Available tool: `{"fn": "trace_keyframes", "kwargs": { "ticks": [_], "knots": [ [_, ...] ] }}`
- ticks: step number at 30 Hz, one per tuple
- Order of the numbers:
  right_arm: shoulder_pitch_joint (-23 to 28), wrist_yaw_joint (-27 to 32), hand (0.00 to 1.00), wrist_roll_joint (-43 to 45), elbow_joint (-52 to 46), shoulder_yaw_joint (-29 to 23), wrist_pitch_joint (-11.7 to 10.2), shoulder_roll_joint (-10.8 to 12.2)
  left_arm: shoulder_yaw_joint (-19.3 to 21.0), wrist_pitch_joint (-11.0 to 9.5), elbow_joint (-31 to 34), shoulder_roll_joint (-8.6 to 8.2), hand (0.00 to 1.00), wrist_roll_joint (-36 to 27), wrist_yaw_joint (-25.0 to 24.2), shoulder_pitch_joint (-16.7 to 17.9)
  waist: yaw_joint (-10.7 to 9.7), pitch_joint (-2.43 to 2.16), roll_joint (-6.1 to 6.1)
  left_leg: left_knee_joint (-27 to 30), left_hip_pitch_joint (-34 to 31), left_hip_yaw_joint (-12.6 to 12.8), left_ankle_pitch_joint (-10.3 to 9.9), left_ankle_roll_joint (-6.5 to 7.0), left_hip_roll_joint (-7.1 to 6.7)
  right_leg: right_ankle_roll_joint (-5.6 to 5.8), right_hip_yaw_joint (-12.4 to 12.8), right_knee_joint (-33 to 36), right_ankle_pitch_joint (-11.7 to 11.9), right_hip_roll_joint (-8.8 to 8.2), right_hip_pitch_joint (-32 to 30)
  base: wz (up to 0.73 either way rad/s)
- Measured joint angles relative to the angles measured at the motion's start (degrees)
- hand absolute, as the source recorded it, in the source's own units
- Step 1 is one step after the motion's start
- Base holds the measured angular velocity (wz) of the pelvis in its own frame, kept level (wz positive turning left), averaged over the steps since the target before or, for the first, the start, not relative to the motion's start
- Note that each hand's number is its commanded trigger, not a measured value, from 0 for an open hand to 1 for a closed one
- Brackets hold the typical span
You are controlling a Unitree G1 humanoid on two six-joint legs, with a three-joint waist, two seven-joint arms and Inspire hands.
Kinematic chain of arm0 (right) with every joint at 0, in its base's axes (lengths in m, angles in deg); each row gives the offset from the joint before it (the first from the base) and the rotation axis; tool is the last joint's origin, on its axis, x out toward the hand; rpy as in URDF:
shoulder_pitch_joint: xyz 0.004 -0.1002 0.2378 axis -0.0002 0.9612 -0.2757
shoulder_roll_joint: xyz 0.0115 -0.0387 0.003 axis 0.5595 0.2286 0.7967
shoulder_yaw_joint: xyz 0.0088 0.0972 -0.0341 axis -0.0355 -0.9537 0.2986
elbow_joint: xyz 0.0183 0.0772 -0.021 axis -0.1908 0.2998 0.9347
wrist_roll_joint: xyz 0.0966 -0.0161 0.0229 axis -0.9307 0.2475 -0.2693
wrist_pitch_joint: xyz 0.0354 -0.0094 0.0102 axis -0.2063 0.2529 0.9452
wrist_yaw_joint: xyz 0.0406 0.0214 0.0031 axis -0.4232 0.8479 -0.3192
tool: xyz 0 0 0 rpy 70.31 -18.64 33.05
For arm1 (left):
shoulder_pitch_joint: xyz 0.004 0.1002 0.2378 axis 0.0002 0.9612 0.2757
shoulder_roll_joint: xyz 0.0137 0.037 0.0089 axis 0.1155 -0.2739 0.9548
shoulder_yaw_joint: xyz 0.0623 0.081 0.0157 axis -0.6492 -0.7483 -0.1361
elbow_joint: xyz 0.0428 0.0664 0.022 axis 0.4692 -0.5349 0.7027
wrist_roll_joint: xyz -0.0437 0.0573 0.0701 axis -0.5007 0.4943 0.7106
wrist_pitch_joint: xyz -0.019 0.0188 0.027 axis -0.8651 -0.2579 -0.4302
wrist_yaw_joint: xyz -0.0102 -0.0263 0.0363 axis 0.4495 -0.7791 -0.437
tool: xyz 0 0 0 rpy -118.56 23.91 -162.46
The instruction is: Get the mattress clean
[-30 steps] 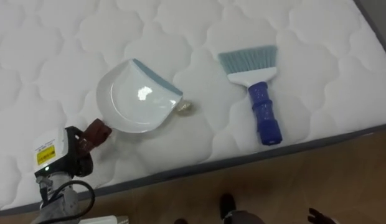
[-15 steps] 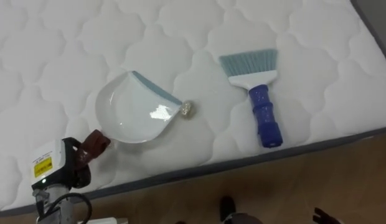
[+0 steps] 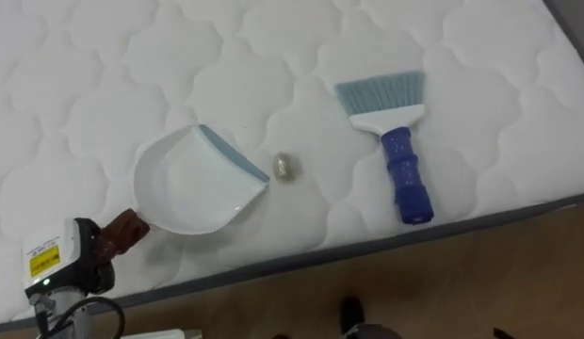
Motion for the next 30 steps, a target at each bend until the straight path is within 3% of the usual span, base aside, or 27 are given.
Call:
{"fn": "trace_keyframes", "kwargs": {
  "ticks": [14, 21, 24, 30],
  "knots": [
    [-0.9, 2.2, 0.0, -0.9, -1.6, -2.9, -1.3, 0.2, 0.0, -1.5, 1.5, 0.09, 1.0, 0.8, 1.9, 3.1, 0.9, 0.01, -0.64, -1.2, 0.6, 0.8, 0.1, 0.07, -0.22, 0.19, 0.8, 0.0, -0.1, 0.06, -0.1, -0.02],
    [-2.6, 10.1, 0.0, 1.4, -11.4, -4.6, -2.0, 0.3, -0.7, -1.5, 2.0, 0.09, 1.0, 0.0, 3.9, 3.8, 0.6, -0.02, -1.59, 0.0, -0.2, 0.9, 0.1, 0.09, -0.38, 0.33, 0.9, 1.0, -0.6, -0.28, -1.1, 0.0],
    [-3.0, 14.2, 0.0, 2.2, -16.0, -4.6, -3.4, 0.3, -1.2, -1.5, 2.0, 0.09, 1.0, -0.4, 3.9, 3.9, 0.6, 0.04, -2.06, 0.0, -0.2, 0.6, 0.1, 0.09, -0.45, 0.34, 0.6, 1.0, -0.6, -0.41, -1.0, 0.05],
    [-4.2, 21.8, 0.0, 10.4, -22.9, -4.6, -4.9, 0.5, -3.1, -1.5, 2.1, 0.06, 1.0, -0.7, 4.0, 3.8, 0.9, 0.03, -2.53, -0.2, 0.0, 0.6, 0.1, 0.1, -0.56, 0.34, 0.7, 1.1, -0.6, -0.4, -1.0, 0.01]
  ]
}}
